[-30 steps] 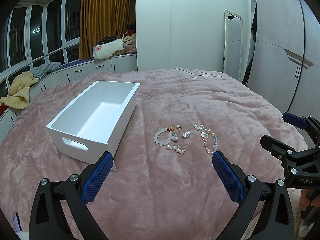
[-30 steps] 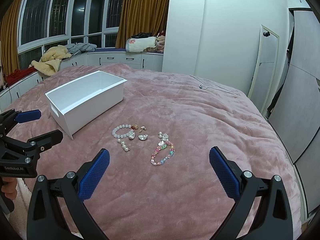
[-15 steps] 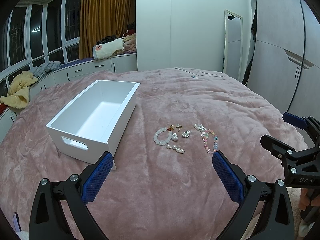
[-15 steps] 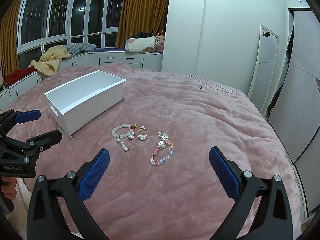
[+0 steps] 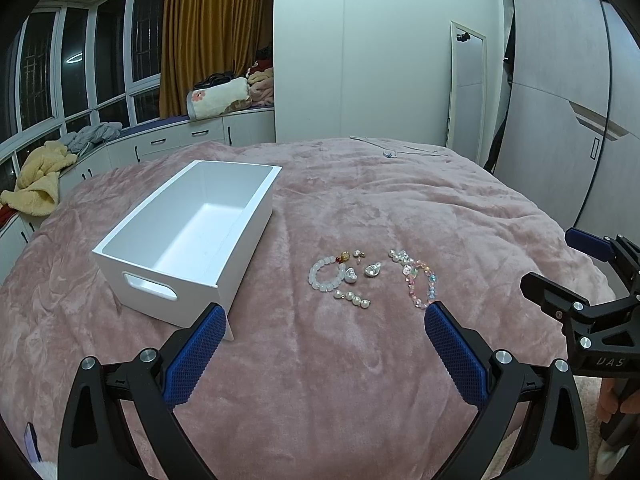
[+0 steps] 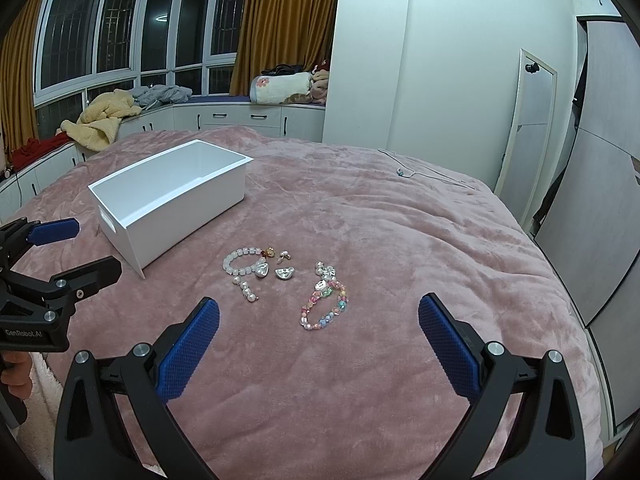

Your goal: Organize jewelry

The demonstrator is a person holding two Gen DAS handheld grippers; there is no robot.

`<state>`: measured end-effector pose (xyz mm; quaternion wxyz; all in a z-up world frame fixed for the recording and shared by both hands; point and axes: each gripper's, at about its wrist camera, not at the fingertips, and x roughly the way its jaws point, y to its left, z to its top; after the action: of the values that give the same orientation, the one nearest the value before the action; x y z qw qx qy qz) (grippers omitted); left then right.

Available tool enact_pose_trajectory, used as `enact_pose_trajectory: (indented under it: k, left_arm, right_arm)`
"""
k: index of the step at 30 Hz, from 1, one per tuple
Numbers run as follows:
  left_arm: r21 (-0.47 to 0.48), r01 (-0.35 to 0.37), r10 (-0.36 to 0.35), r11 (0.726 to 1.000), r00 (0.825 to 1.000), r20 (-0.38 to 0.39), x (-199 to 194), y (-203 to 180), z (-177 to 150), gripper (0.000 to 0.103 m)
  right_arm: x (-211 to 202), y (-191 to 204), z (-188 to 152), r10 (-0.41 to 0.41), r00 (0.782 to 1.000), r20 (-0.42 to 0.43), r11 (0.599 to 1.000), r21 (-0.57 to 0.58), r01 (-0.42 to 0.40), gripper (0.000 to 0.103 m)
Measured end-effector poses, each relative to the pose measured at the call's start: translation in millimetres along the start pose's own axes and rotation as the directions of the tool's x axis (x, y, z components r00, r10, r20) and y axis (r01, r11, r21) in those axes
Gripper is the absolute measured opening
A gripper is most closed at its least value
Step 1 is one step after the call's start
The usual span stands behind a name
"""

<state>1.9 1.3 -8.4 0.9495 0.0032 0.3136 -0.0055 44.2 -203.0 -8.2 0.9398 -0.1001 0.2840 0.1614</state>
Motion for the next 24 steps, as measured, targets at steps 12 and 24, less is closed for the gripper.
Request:
enact_pose_trajectory:
  k: [12,24]
  left_arm:
    - [-0.003,-0.001,0.001,1.000,1.000,0.003,0.4,0.0,0.4,0.101]
    - [-0.008,0.000,0.000,1.000,1.000,0.007,-3.3,2.7,5.3,0.101]
  right_arm:
    - [1.7,-0.4,-0.7,-0.001,1.000,0.001,1.000,0.002,0.001,0.098]
    - [0.0,0.4,1.0,-0.002,1.000,0.001,1.000,0.001,0.002,0.098]
